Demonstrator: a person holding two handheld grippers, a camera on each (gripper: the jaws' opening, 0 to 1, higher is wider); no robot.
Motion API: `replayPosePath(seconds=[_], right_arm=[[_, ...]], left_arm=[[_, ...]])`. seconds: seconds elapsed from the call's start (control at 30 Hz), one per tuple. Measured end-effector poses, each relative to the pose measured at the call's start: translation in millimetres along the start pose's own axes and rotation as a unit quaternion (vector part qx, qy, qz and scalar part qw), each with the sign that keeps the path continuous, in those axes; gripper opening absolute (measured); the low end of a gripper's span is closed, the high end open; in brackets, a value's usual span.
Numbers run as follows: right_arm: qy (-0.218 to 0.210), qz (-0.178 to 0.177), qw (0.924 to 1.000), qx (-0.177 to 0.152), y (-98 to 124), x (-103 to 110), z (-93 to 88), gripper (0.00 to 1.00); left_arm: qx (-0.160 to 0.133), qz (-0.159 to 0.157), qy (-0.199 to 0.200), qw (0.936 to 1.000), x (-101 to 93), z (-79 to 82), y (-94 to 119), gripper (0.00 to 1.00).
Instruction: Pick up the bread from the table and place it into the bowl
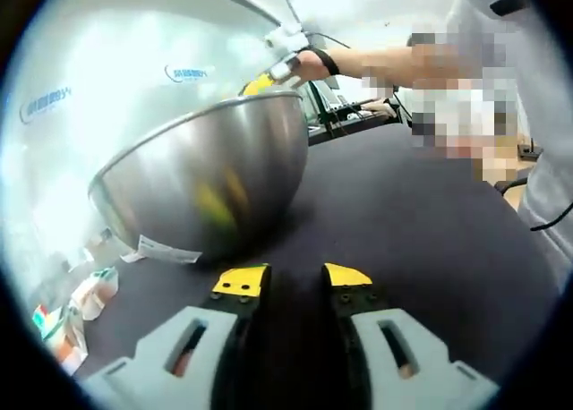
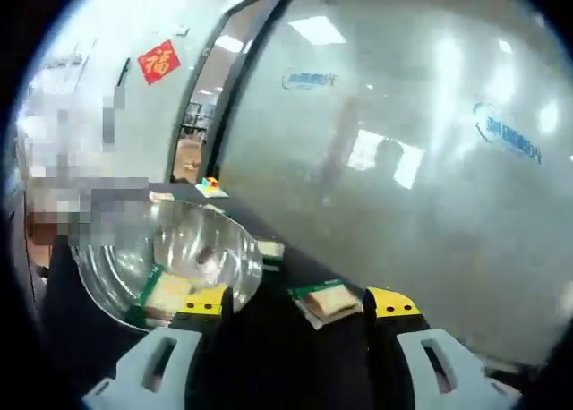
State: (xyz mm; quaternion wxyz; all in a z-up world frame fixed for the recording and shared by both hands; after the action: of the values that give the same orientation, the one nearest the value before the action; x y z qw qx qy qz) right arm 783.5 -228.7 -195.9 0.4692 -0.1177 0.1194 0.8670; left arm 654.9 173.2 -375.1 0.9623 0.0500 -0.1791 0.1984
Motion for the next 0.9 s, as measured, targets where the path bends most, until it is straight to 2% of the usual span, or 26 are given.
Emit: replayPosePath(seconds=[0.03,0.1,0.13,0.2,0.27,0.3,0.33,0.43,0.5,0.57,0.63,0.7,0.77,0.83,0.87,0.9], right_arm=[[-0.010,-0.014,0.9998,0.011,-5,-8,-8.7,0.55],[-0.067,-0.023,0.9975,0.006,-23,-18,-23.9,0.55],[-0.123,-0.030,0.9920,-0.004,-39,-33,-31.6,0.55],[-0.197,-0.053,0.9789,-0.014,-62,-48,-41.3,0.56],[-0.221,-0.060,0.9733,-0.007,-83,-58,-47.3,0.60],[-0.232,-0.067,0.9702,0.017,-95,-60,-52.1,0.62],[-0.236,-0.073,0.9687,0.029,-103,-48,-53.6,0.64],[-0.253,-0.099,0.9595,0.074,-136,-49,-63.3,0.64],[-0.245,-0.130,0.9520,0.130,-159,-55,-73.2,0.64],[-0.233,-0.134,0.9503,0.157,-176,-53,-77.0,0.65],[-0.237,-0.148,0.9414,0.189,-192,-52,-82.7,0.68],[-0.250,-0.146,0.9318,0.219,-209,-54,-88.7,0.68],[-0.242,-0.149,0.9231,0.259,-225,-59,-97.8,0.68],[-0.250,-0.153,0.9155,0.276,-240,-64,-104.9,0.69],[-0.256,-0.150,0.9133,0.279,-238,-50,-104.1,0.70],[-0.264,-0.149,0.9097,0.285,-242,-49,-104.4,0.70]], left_arm=[[0.000,0.000,0.002,1.0000,0.2,-0.1,-1,0.18],[-0.002,-0.001,0.004,1.0000,-0.1,0.0,-1,0.18],[-0.002,-0.002,0.005,1.0000,-0.1,0.0,-1,0.18],[-0.002,-0.003,0.008,1.0000,-0.1,0.0,-1,0.18],[-0.003,-0.004,0.008,1.0000,-0.4,0.4,-1,0.18],[-0.003,-0.004,0.007,1.0000,-0.6,0.5,-1,0.18],[-0.003,-0.004,0.007,1.0000,-0.6,0.6,-1,0.18],[-0.003,-0.006,0.011,0.9999,0.0,0.4,-1,0.18],[-0.003,-0.007,0.013,0.9999,0.6,0.1,-1,0.18],[-0.003,-0.008,0.014,0.9999,1.0,0.0,-1,0.18],[-0.003,-0.008,0.013,0.9999,1.0,0.3,-2,0.18],[-0.002,-0.008,0.012,0.9999,1.0,0.4,-2,0.18],[-0.002,-0.008,0.011,0.9999,1.1,0.6,-2,0.18],[-0.002,-0.008,0.009,0.9999,1.0,0.7,-2,0.18],[-0.002,-0.008,0.008,0.9999,1.0,0.8,-2,0.18],[-0.002,-0.008,0.008,0.9999,1.0,0.9,-3,0.18]])
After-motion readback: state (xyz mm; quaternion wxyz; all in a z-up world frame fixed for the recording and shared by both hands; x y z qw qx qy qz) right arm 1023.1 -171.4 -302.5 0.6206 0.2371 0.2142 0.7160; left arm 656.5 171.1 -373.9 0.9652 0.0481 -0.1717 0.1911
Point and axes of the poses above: the point that each gripper's makers call its tool centre point, and the gripper's own axes: y roughly backward along the fingers, x roughly to its left, z roughly out of its top, the point moved 10 cm from there along y, roughly backward along the fingers, and after that the axes turned 13 degrees about -x, right-handed, at the moved point
